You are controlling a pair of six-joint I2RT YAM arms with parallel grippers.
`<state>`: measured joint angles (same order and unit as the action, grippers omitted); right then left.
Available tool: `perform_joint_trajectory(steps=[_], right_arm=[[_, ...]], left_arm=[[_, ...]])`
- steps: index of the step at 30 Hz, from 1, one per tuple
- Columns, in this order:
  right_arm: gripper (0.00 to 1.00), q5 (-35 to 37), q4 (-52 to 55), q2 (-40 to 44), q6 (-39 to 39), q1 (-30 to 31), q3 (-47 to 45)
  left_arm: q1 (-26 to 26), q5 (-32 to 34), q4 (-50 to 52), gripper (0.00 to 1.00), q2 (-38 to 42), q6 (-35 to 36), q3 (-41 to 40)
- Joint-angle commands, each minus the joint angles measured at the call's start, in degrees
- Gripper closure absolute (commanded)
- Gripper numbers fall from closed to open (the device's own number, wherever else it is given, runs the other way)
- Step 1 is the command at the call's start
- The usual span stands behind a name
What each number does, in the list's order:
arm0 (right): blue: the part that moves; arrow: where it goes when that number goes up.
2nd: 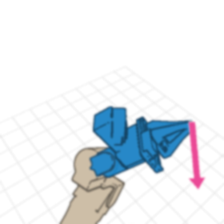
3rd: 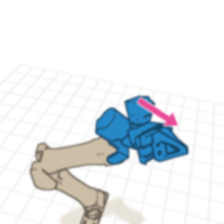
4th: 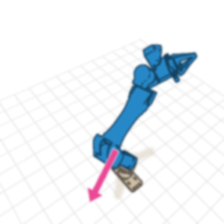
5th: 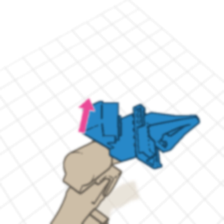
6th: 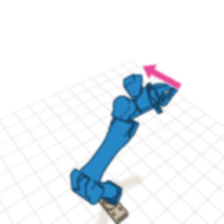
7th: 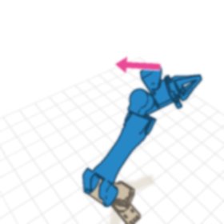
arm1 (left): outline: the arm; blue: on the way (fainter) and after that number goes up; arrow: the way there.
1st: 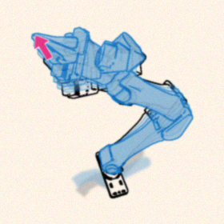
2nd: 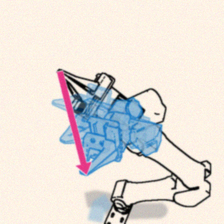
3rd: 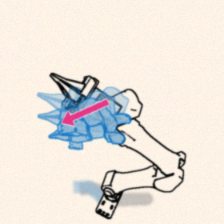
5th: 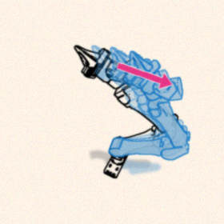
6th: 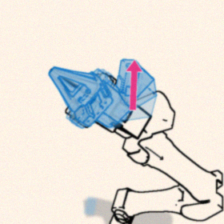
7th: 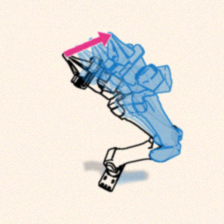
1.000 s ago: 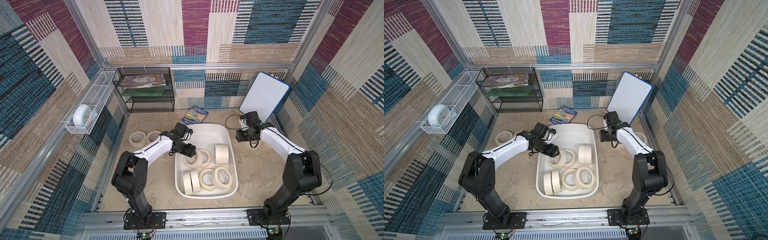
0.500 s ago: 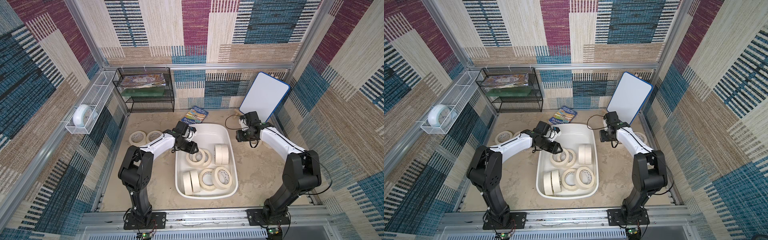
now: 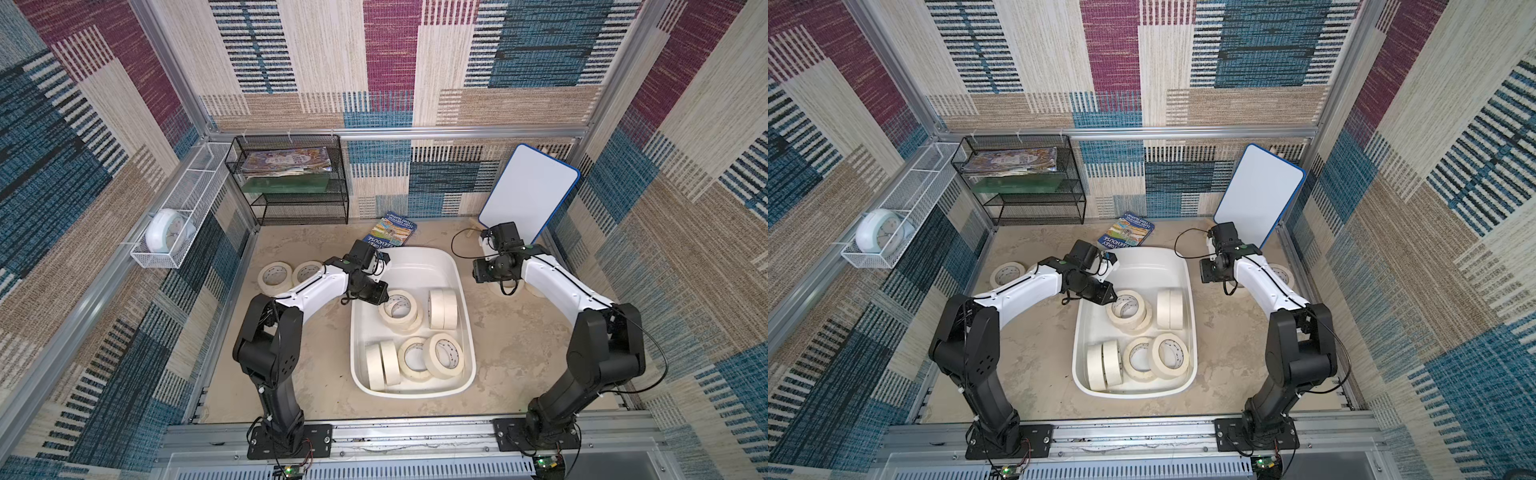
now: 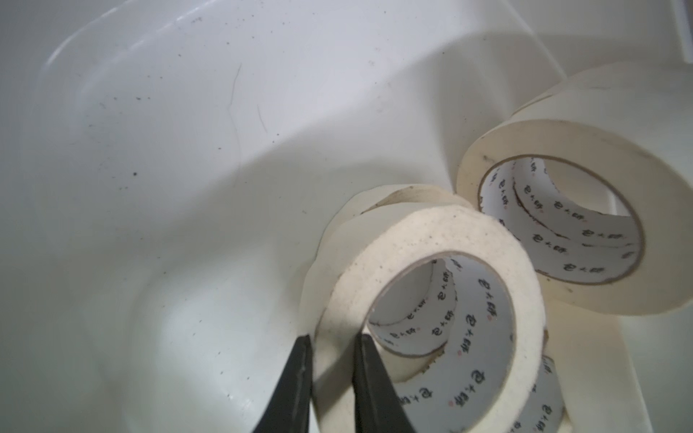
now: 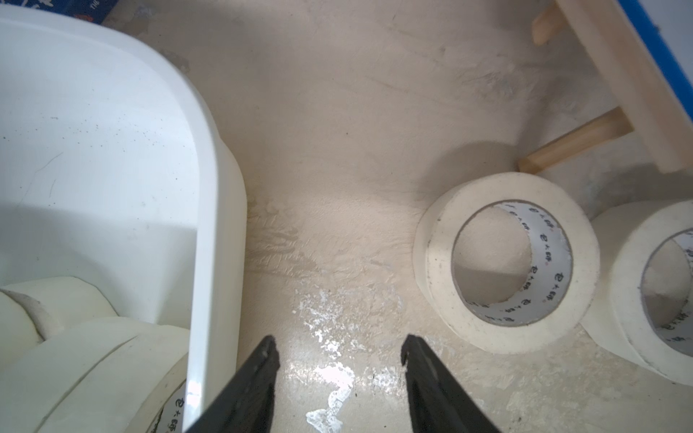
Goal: Take out the art tape in the storage box
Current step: Pick up the art tape from the storage box, then place the art tape at the center of the board.
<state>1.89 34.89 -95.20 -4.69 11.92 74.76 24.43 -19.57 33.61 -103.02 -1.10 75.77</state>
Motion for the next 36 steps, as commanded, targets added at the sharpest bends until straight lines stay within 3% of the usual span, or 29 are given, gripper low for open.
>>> perform_joint_trajectory(steps=[1, 4, 8, 12, 16, 19, 21, 24, 28, 36], right_arm=[[0.41, -0.5, 0.7, 0.7, 0.4, 0.3, 0.1], [0.36, -0.6, 0.6, 1.0, 0.3, 0.8, 0.1], [0.21, -2.6, 1.2, 1.4, 1.6, 1.3, 0.9], [0.19, -3.4, 2.2, 3.2, 1.4, 3.5, 2.2], [0.18, -4.3, 2.4, 4.4, 1.4, 5.5, 3.2], [0.18, -5.5, 2.2, 4.9, 1.7, 6.2, 3.1], [0.18, -6.2, 2.0, 5.0, 2.0, 6.7, 2.9], [0.17, -7.2, 1.8, 5.4, 2.2, 7.3, 2.6], [0.18, -8.5, 1.2, 6.4, 2.2, 8.2, 2.1], [0.18, -9.3, 0.1, 8.9, 2.3, 8.8, 0.1]], left_arm=[[0.0, 1.7, 1.8, 1.0, 3.4, -0.4, 0.3], [-0.1, 3.6, 3.4, 1.0, 7.9, -0.9, 0.7], [-0.1, 8.5, 5.9, 1.0, 16.4, -2.0, 1.0], [-2.1, 15.5, 8.2, 1.0, 25.6, -4.3, -0.8], [-10.4, 18.5, 9.1, 1.0, 32.9, -7.5, -7.4], [-21.6, 19.2, 9.1, 1.0, 35.9, -8.7, -13.2], [-30.9, 17.5, 7.5, 1.0, 36.1, -9.6, -16.9], [-39.4, 15.5, 4.3, 1.0, 33.6, -12.1, -18.1], [-41.7, 23.9, 2.4, 1.0, 25.9, -13.5, -17.0], [-43.7, 32.1, -3.8, 1.0, 14.0, -14.6, -17.0]])
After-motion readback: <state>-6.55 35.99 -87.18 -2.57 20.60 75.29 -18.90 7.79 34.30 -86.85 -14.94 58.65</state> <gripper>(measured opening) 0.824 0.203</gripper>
